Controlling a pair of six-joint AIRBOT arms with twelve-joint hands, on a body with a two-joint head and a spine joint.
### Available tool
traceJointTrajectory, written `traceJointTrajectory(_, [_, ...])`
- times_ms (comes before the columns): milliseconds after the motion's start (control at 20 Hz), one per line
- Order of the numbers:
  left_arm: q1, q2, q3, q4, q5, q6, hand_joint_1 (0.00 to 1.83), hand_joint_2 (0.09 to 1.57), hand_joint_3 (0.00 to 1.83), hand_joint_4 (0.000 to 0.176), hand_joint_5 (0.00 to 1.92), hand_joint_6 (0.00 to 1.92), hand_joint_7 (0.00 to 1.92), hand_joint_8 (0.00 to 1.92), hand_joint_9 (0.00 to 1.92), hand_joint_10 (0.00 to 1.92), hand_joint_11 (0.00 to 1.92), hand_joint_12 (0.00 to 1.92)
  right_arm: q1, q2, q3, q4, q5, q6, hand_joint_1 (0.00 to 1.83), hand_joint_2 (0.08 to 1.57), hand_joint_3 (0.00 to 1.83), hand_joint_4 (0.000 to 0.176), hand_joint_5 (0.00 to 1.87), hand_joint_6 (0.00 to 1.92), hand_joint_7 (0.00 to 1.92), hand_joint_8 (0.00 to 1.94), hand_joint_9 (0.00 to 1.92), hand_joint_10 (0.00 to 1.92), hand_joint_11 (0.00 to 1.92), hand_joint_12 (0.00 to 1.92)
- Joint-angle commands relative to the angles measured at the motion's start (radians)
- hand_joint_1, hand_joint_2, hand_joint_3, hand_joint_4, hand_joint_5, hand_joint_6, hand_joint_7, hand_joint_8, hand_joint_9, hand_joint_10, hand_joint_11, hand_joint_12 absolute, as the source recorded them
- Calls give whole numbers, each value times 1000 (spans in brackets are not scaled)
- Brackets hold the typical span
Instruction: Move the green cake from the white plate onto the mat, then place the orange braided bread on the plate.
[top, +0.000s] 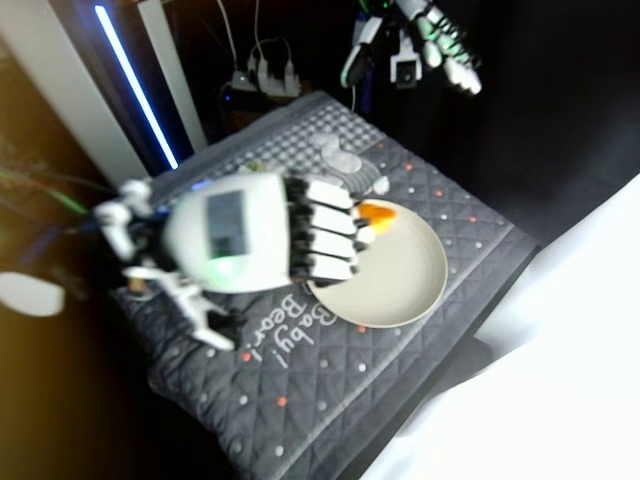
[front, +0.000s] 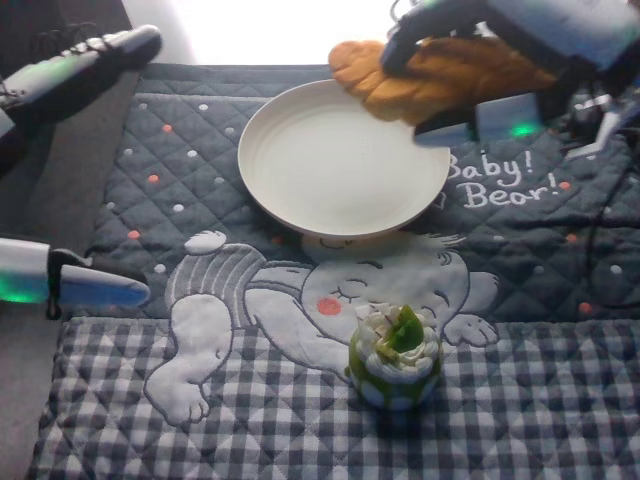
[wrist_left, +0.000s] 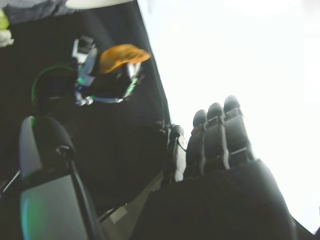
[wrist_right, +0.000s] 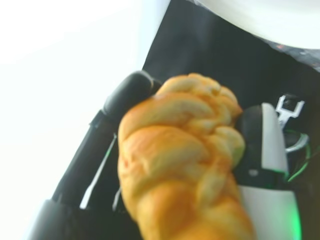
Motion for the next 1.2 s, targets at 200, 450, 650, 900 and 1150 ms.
traceJointTrajectory(200, [-83,-29,20,53,-72,-25,836,690,0,168,63,9,98,14,61,15,62,23,20,-88,110,63,-19,2,1323,1214,7,0,670,1219,782,1362,861,1370,746,1398])
traceJointTrajectory(450, [-140,-91,55,112,-40,-77,795,667,0,176,60,5,87,2,60,5,75,27,21,-170,223,72,-84,108,1333,1250,3,0,593,1488,709,1303,746,1507,367,1158])
traceJointTrajectory(650, [-140,-91,56,112,-36,-86,793,688,0,174,63,5,90,3,64,5,76,27,21,-170,208,43,-84,109,953,1145,0,79,123,157,330,164,452,337,244,1037])
traceJointTrajectory(900, [-140,-64,44,110,-39,-94,740,684,0,175,31,0,75,0,52,0,44,13,21,-149,191,-21,-80,170,726,906,0,176,0,0,0,0,0,0,0,27])
traceJointTrajectory(1150, [-108,-24,11,78,-55,-83,775,691,0,176,33,10,77,11,67,8,66,22,21,-65,121,-63,-77,171,645,762,0,176,0,0,0,0,0,0,0,0])
